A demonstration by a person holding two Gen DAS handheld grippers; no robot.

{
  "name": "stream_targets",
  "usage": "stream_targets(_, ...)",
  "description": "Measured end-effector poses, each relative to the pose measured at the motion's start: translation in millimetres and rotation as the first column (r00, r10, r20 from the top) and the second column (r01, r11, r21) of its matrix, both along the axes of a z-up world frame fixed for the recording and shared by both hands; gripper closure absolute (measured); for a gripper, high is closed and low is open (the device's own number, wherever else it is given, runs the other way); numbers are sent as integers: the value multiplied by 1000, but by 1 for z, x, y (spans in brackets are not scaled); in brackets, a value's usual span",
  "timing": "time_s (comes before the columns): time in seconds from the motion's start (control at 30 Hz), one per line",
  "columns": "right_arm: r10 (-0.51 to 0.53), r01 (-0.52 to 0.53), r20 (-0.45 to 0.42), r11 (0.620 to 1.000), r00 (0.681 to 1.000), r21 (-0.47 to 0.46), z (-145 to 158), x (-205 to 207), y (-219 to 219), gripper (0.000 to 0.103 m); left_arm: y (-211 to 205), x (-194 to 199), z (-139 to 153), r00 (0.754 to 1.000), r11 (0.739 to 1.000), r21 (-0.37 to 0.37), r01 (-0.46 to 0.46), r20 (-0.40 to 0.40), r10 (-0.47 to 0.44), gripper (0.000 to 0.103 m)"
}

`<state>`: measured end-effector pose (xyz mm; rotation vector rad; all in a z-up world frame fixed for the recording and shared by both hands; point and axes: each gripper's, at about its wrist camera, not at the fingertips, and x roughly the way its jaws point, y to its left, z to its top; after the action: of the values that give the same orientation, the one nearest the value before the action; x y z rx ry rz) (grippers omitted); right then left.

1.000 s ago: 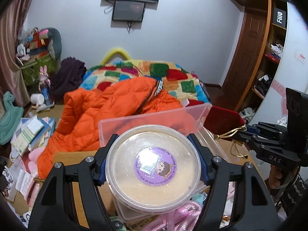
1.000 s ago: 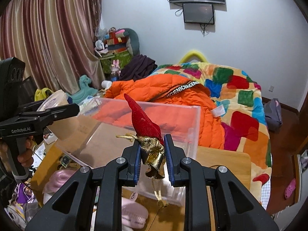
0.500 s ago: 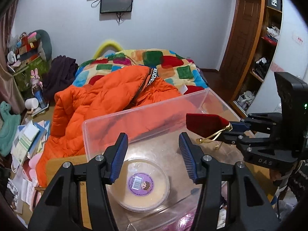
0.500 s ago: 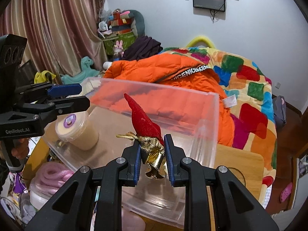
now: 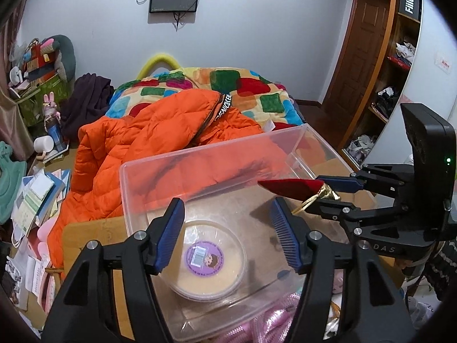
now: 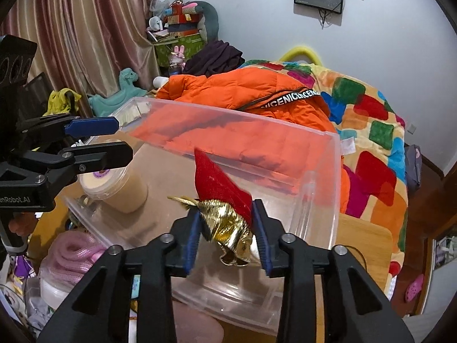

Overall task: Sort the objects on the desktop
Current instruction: 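Open the left gripper to drop the tub while the right gripper releases the pouch into the box, then grasp the pink round HYNTOOR device with the right gripper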

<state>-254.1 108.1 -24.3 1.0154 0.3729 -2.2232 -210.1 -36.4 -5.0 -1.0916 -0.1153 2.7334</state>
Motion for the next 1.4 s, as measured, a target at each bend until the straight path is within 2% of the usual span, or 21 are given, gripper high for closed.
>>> stream_targets(0.13,-10,10,-20,1000,1000,-3,6,6,4,68,0,5,3,1000,1000,5,-8,-7,8,36)
stream_targets(0.3,-38,38,-51,999,998,-7,15,12,11,53,0,14,10,1000,1000,2,-11,-24,11,31)
stream_targets(0.5,-64,61,-101,998,993,-31,31,25,20,43,1,25,20,999,1000,0,-14,-51,14,28)
stream_targets(0.67,-82,76,-127,996,989,-55,42,36,27,30,0,38,28,997,1000,4,-27,-71,27,15)
stream_targets(0.77,-95,86,-144,994,985,-72,48,45,33,28,-1,48,32,995,999,-3,-42,-88,42,9)
stream_targets(0.87,-102,90,-154,992,983,-86,52,55,37,21,-3,58,35,992,997,-14,-73,-104,71,6)
stream_targets(1.13,-114,97,-176,990,978,-103,55,77,45,19,-18,81,31,988,993,-35,-117,-107,112,5)
stream_targets(1.4,-124,110,-175,990,977,-88,44,93,45,19,-42,94,7,988,988,-2,-152,-38,152,5)
